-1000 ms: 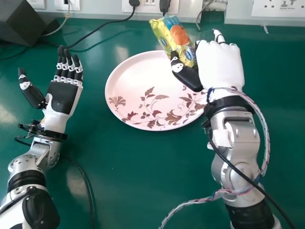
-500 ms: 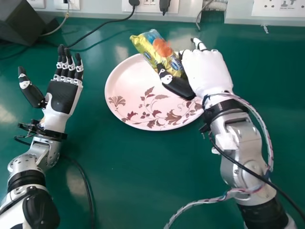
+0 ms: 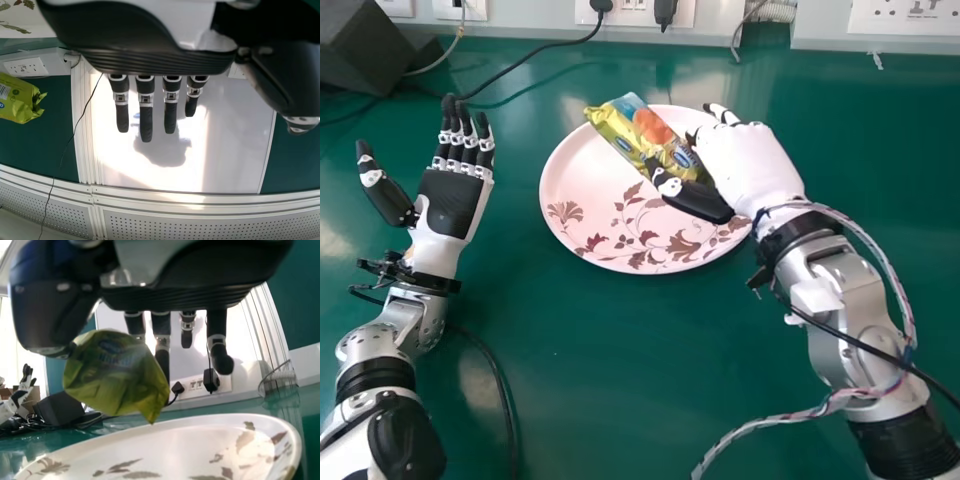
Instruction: Pick up biscuit and place it in the plate
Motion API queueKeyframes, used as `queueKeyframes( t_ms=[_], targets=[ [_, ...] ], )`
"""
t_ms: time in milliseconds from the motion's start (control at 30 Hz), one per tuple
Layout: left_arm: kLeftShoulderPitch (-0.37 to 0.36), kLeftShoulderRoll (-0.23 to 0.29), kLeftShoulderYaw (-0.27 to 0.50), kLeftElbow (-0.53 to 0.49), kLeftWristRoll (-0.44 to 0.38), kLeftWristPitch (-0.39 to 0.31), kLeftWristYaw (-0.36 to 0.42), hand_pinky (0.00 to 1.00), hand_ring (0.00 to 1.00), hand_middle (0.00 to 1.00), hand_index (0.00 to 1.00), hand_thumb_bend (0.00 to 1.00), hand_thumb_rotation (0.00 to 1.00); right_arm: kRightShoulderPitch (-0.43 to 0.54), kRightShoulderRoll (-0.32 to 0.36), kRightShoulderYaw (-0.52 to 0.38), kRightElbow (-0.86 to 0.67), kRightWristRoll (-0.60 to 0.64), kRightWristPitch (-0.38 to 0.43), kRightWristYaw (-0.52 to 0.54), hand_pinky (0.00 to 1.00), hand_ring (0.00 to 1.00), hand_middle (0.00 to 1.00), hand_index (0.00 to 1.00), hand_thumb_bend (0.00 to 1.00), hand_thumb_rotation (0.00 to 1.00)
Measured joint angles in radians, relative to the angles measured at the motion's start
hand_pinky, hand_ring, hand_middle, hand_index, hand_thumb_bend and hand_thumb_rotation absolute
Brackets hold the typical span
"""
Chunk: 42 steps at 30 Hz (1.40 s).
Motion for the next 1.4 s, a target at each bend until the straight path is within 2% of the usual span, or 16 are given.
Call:
queueKeyframes(
  t_ms=[333,767,1100,1400],
  targets=[
    [0.002,-0.001,0.0,-0.002,0.0,0.002,-0.005,0.79,0.79,0.9,0.98,0.96,0.49,-0.001,-0.028,0.01,0.044,0.024,-0.023,-0.01,0.1,0.27,0.47,0.42,0.52,0.0],
    [0.002,-0.006,0.0,-0.004,-0.001,-0.002,-0.006,0.81,0.8,0.89,0.88,0.97,0.49,-0.011,-0.07,0.051,0.107,0.025,-0.039,0.031,0.11,0.27,0.47,0.42,0.53,0.0],
    [0.0,-0.001,0.0,0.01,0.0,-0.003,-0.054,0.8,0.79,0.89,0.86,0.98,0.47,-0.019,-0.076,0.075,0.145,0.026,-0.04,0.042,0.11,0.27,0.47,0.43,0.53,0.0],
    [-0.002,0.003,-0.001,0.024,0.001,-0.006,-0.11,0.83,0.82,0.9,0.87,0.97,0.43,-0.049,-0.076,0.096,0.146,0.016,0.001,0.093,0.11,0.27,0.47,0.44,0.53,0.0]
  ],
)
